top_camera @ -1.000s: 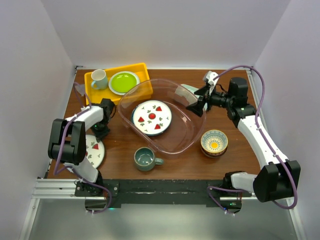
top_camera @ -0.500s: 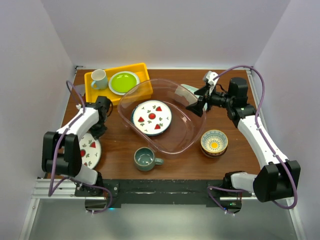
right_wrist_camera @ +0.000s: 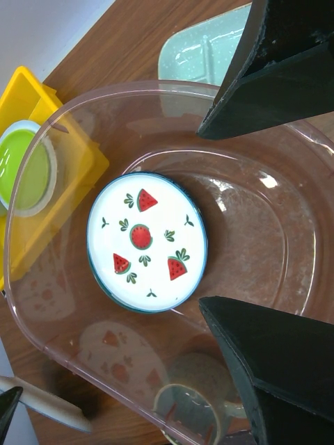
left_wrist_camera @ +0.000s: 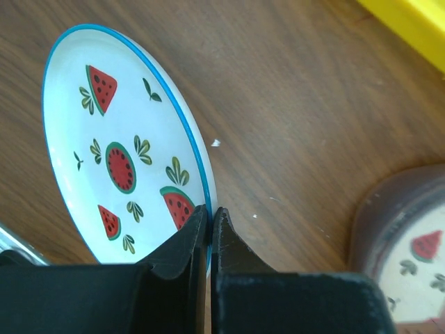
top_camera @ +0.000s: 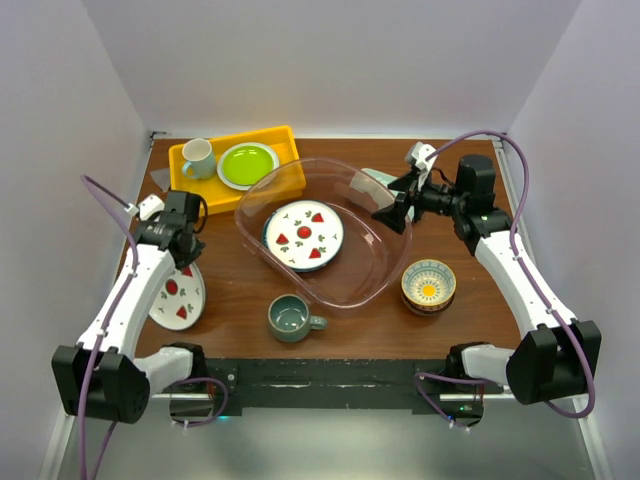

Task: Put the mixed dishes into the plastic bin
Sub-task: Pick up the plate at the center of the board.

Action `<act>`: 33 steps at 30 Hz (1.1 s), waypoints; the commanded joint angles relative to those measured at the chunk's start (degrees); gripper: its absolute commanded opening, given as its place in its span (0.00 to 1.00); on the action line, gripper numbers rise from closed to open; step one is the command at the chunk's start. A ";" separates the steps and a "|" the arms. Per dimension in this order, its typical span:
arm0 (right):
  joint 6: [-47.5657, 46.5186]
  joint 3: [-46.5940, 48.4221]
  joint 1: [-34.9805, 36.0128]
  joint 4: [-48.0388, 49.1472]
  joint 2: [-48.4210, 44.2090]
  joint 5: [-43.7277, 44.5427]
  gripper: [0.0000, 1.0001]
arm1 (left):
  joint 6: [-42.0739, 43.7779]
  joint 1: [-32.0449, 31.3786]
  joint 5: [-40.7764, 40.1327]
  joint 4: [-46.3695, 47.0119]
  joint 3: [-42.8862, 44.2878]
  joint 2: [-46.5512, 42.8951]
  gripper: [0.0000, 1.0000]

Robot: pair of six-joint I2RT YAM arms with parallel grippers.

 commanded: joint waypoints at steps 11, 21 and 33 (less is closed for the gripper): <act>-0.53 1.86 0.17 1.02 -1.02 0.29 0.98 | -0.60 0.17 2.17 2.33 8.83 -10.80 0.00; -0.44 1.60 0.17 1.37 -1.02 -0.41 0.98 | -0.69 0.17 6.74 3.21 12.70 -14.49 0.00; -1.05 0.72 1.83 2.34 -1.11 -2.43 0.98 | 0.10 0.17 12.09 6.46 14.28 -17.48 0.00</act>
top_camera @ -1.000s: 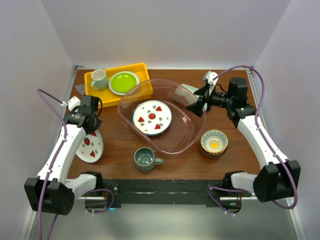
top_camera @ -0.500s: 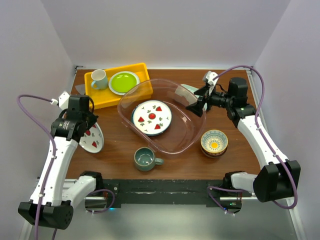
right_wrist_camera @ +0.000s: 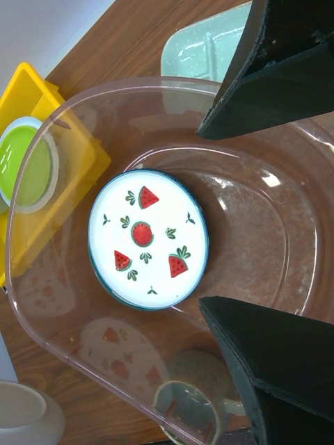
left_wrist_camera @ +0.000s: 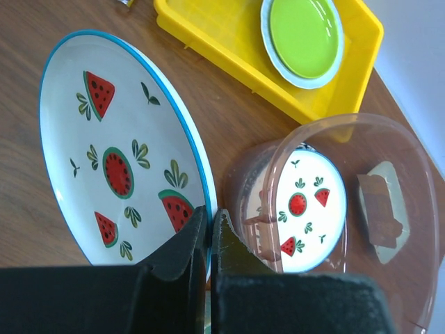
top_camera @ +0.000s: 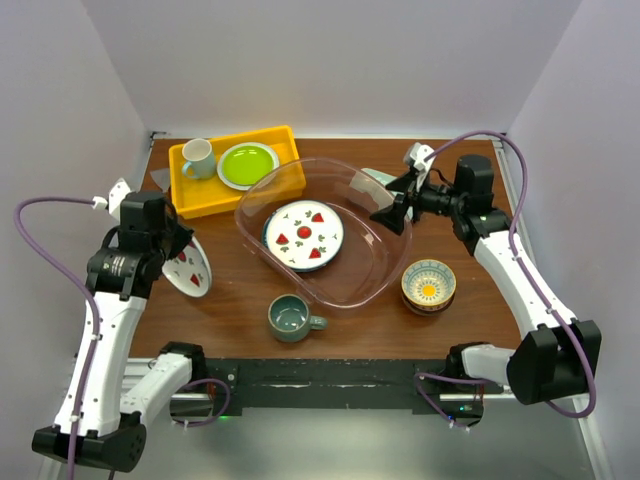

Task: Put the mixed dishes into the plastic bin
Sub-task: Pick up the plate at the center of the board.

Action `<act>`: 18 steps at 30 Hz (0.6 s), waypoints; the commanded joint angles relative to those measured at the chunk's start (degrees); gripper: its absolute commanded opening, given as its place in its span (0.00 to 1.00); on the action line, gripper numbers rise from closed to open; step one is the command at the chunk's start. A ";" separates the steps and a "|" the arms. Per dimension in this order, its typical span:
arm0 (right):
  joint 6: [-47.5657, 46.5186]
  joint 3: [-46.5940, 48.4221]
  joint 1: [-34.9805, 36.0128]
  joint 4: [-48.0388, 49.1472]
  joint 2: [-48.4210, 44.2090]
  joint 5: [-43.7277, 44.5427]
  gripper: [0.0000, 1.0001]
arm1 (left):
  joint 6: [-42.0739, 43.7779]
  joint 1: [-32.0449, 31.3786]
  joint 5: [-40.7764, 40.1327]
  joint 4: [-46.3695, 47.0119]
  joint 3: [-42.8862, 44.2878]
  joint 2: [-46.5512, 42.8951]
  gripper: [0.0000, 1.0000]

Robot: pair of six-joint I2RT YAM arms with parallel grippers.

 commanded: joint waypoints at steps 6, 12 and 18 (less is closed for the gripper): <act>-3.88 1.24 7.45 1.00 -0.58 -0.01 0.98 | 0.26 0.17 4.70 8.17 4.71 -2.69 0.00; -8.54 8.88 19.58 -3.38 2.49 8.07 0.98 | -1.76 0.17 7.69 9.14 4.62 -3.48 0.00; -10.13 23.12 32.14 -12.88 11.63 16.42 0.98 | -6.42 0.17 9.45 9.67 3.13 -4.89 0.00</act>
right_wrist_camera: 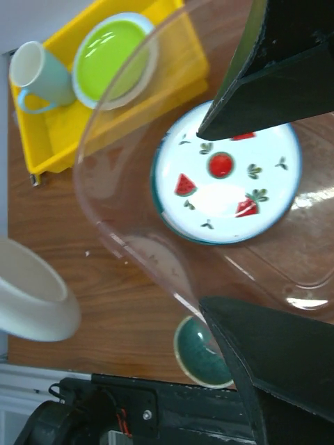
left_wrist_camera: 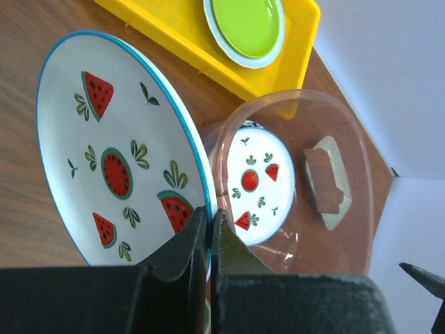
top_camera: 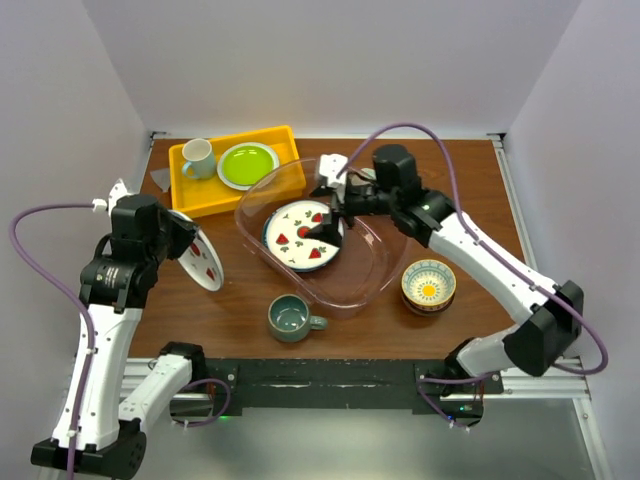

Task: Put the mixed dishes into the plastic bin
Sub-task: Pick up the plate at the center of the board.

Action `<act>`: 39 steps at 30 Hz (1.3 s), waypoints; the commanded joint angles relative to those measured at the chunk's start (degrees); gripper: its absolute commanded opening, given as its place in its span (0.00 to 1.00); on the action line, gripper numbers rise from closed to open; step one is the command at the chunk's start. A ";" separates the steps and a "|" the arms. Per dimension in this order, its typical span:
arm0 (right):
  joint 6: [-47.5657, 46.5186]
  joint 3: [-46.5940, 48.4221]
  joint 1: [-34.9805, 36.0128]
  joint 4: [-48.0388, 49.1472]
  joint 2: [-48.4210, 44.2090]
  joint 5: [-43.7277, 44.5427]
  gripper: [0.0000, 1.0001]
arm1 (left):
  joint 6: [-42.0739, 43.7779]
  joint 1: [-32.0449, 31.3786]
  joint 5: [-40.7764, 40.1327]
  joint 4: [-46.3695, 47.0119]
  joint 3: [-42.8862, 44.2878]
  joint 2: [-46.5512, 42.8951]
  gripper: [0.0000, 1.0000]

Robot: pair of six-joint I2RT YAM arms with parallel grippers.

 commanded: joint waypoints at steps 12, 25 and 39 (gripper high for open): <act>17.87 20.00 30.43 0.11 13.41 41.05 0.98 | -14.19 0.19 1.72 4.36 4.21 -2.04 0.00; 16.26 17.99 46.07 17.68 24.21 86.65 0.98 | -24.74 0.19 -4.34 -1.09 5.97 -6.44 0.00; 7.98 19.21 48.54 29.13 29.76 94.61 0.58 | -26.06 0.19 -5.23 -1.09 6.59 -8.29 0.00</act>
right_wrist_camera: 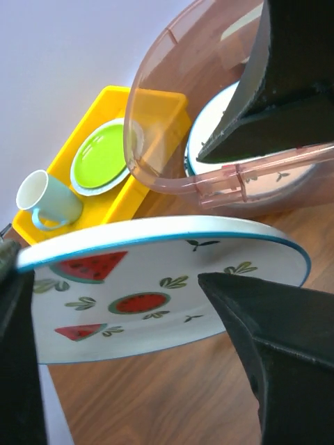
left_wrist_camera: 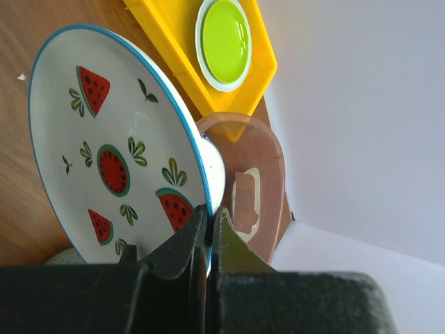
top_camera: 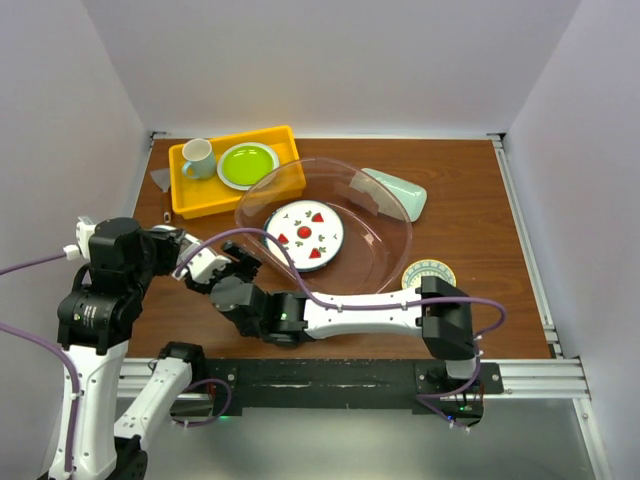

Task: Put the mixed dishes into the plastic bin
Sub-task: Pick up the plate at the center of the board, then place the plate in the plastic bin.

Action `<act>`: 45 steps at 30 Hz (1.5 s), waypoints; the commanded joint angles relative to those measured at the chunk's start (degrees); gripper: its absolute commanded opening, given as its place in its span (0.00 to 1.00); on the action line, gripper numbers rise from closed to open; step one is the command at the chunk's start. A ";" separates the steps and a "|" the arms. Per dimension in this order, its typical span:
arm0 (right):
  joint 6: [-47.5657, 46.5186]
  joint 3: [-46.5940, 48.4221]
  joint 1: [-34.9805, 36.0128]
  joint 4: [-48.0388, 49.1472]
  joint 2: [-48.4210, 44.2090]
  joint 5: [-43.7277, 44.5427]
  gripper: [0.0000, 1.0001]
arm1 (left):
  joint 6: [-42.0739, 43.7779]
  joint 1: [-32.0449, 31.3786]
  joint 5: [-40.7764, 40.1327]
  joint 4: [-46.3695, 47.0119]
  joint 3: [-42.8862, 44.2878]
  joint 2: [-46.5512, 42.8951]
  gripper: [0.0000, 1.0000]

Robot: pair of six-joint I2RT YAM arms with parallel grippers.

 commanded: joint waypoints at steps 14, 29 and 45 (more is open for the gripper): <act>6.00 7.45 -0.95 -9.31 -6.10 -8.95 0.00 | 2.26 0.19 2.75 9.94 2.43 -1.56 0.24; 16.48 15.37 -12.02 -25.42 -14.10 -25.30 0.00 | 18.60 0.19 8.63 21.87 5.41 -2.08 1.00; 22.37 2.73 -40.12 -27.62 -33.52 -49.20 0.00 | 37.94 0.11 12.68 34.20 -2.39 -11.57 1.00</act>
